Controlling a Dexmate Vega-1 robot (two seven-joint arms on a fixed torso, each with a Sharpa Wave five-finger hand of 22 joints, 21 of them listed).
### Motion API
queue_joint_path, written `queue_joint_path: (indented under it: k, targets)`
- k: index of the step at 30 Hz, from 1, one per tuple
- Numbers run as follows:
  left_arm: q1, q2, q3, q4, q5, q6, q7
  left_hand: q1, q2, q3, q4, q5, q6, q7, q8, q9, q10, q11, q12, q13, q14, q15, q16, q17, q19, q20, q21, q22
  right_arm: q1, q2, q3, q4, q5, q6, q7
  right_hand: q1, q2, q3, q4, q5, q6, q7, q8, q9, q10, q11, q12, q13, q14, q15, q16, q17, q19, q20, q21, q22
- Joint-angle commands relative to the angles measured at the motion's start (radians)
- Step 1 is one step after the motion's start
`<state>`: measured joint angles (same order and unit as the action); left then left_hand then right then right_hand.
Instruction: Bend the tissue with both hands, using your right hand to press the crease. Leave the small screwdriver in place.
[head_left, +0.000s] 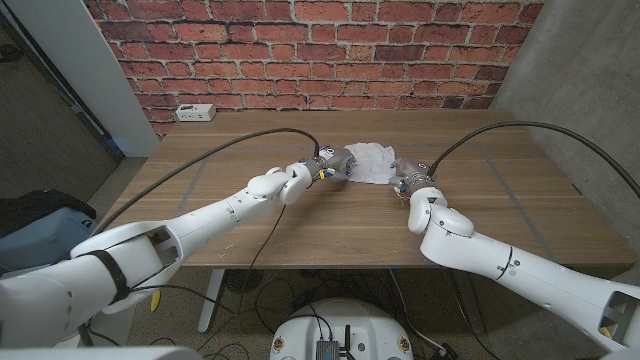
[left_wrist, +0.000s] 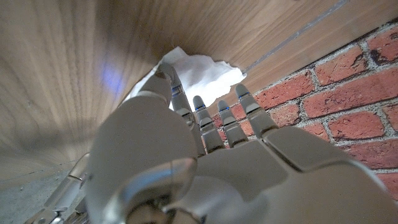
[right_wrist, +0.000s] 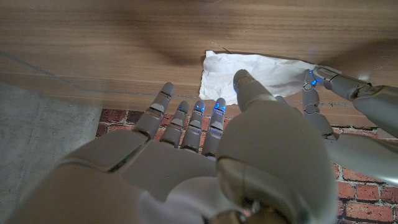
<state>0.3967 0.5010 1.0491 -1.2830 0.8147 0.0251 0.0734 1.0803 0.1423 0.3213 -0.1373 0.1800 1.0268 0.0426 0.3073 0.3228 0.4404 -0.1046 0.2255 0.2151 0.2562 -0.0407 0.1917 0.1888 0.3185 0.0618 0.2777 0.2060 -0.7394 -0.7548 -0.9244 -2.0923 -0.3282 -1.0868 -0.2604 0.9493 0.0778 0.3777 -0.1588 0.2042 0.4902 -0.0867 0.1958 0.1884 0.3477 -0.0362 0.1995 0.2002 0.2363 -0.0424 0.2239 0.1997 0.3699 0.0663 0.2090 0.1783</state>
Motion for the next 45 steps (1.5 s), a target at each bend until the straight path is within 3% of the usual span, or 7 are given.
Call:
queue_joint_path:
  k: [1,9,17,23,32,40,45]
  targets:
    - [-0.005,0.001,-0.042,-0.018,-0.144,-0.003,-0.120,-0.004,0.057,0.050,0.057,0.011,-0.074,0.012,0.040,0.074,-0.039,0.012,-0.013,0.016,-0.036,0.006,-0.003,0.014,-0.025,0.008,0.003,0.007,0.000,-0.006,-0.005,-0.001,0.011,0.023,0.013,0.009,-0.013,-0.011,-0.002,0.005,-0.003,-0.030,-0.002,0.004,-0.010,-0.006,-0.003,0.003,-0.011,-0.035,-0.005,0.001,-0.006,-0.004,-0.003,0.002]
    - [-0.009,0.019,-0.063,-0.052,-0.206,-0.015,-0.180,-0.015,0.058,0.087,0.085,0.014,-0.134,0.027,0.094,0.153,-0.062,0.019,-0.013,0.030,-0.063,0.023,0.000,0.023,-0.045,0.005,0.005,0.012,-0.023,0.016,0.008,0.030,0.004,0.068,-0.032,0.012,-0.016,-0.019,0.000,0.009,-0.010,-0.041,-0.004,0.004,-0.015,-0.017,-0.004,0.003,-0.017,-0.041,-0.007,0.001,-0.014,-0.014,-0.006,0.002]
    - [-0.001,0.045,-0.085,-0.099,-0.245,-0.023,-0.221,-0.016,0.055,0.107,0.092,0.013,-0.154,0.040,0.129,0.195,-0.065,0.025,-0.009,0.037,-0.074,0.029,0.001,0.026,-0.051,0.005,0.008,0.014,-0.030,0.056,0.001,0.108,-0.035,0.144,-0.087,0.022,-0.012,-0.038,0.008,0.015,0.000,-0.112,0.003,0.004,-0.018,-0.044,-0.001,0.004,-0.017,-0.056,-0.004,0.003,-0.023,-0.028,-0.007,0.003]
    - [0.015,0.065,-0.106,-0.135,-0.263,-0.016,-0.230,-0.016,0.052,0.118,0.094,0.012,-0.159,0.041,0.151,0.219,-0.065,0.022,-0.005,0.041,-0.075,0.029,0.002,0.027,-0.053,0.004,0.010,0.015,0.007,0.072,-0.023,0.152,-0.057,0.151,-0.037,0.031,-0.007,-0.055,0.012,0.018,0.049,-0.101,0.017,0.003,0.023,-0.044,0.015,0.004,0.013,-0.084,0.010,0.007,-0.022,-0.035,-0.004,0.003]
    - [0.029,0.072,-0.126,-0.142,-0.290,-0.013,-0.233,-0.018,0.047,0.128,0.096,0.011,-0.166,0.043,0.177,0.246,-0.064,0.023,-0.002,0.045,-0.075,0.030,0.003,0.026,-0.056,0.004,0.012,0.015,0.055,0.090,-0.068,0.187,-0.088,0.105,0.045,0.077,-0.001,-0.090,0.008,0.024,0.295,-0.087,0.077,0.001,0.047,-0.101,0.016,0.006,0.000,-0.093,0.013,0.013,-0.031,-0.043,-0.004,0.003]
    - [0.028,0.073,-0.130,-0.139,-0.301,-0.023,-0.237,-0.021,0.044,0.137,0.096,0.010,-0.173,0.044,0.204,0.273,-0.064,0.026,0.001,0.050,-0.075,0.030,0.003,0.026,-0.060,0.006,0.015,0.016,0.078,0.119,-0.102,0.241,-0.120,0.082,0.052,0.091,-0.002,-0.099,0.006,0.025,0.294,-0.098,0.063,-0.001,0.043,-0.112,0.012,0.006,-0.008,-0.100,0.012,0.014,-0.037,-0.052,-0.005,0.003]
    - [0.032,0.078,-0.137,-0.145,-0.310,-0.022,-0.243,-0.023,0.043,0.142,0.096,0.009,-0.178,0.042,0.217,0.287,-0.063,0.026,0.003,0.052,-0.075,0.031,0.003,0.025,-0.061,0.007,0.016,0.016,0.093,0.137,-0.121,0.291,-0.136,0.077,0.051,0.109,0.015,-0.114,0.014,0.025,0.386,-0.040,0.074,-0.001,0.094,-0.111,0.027,0.006,0.022,-0.122,0.030,0.019,-0.027,-0.056,0.000,0.004]
